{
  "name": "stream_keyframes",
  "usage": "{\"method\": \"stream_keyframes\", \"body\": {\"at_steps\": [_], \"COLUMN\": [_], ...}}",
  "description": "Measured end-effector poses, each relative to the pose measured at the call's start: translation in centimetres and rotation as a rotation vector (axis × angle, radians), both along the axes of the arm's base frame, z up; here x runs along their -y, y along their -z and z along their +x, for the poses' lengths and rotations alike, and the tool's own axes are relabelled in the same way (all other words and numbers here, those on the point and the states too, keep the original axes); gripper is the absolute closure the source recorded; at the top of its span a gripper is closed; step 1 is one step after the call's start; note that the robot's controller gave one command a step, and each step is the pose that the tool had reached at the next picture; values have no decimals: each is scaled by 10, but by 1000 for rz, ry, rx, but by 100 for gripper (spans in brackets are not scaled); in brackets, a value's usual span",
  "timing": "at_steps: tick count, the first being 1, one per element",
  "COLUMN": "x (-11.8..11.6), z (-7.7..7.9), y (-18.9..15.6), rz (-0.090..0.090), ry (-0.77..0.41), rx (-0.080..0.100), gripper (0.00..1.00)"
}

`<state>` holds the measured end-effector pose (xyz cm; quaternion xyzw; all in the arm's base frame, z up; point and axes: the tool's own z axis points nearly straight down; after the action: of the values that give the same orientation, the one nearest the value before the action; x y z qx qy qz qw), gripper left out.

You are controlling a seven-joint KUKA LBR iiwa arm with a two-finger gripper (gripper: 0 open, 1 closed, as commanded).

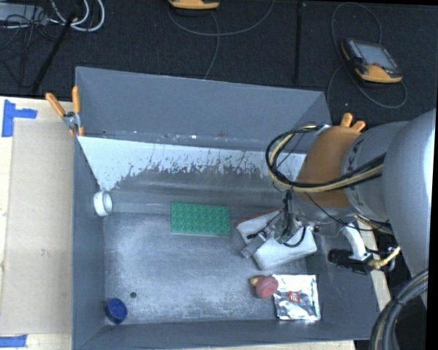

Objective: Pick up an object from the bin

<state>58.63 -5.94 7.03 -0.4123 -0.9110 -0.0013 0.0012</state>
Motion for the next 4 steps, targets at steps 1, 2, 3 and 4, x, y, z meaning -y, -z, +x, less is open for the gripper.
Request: {"method": "stream_keyframes", "body": {"at_steps": [1, 2, 3, 4], "x": [-16, -17, -21, -25], "z": [30, 29, 24, 8], "y": [-4, -3, -7, -13], "rz": [-3, -3, -3, -2], "ry": [247, 243, 218, 197], "rx": [2, -3, -3, -4], "gripper": [0, 100, 100, 100]}}
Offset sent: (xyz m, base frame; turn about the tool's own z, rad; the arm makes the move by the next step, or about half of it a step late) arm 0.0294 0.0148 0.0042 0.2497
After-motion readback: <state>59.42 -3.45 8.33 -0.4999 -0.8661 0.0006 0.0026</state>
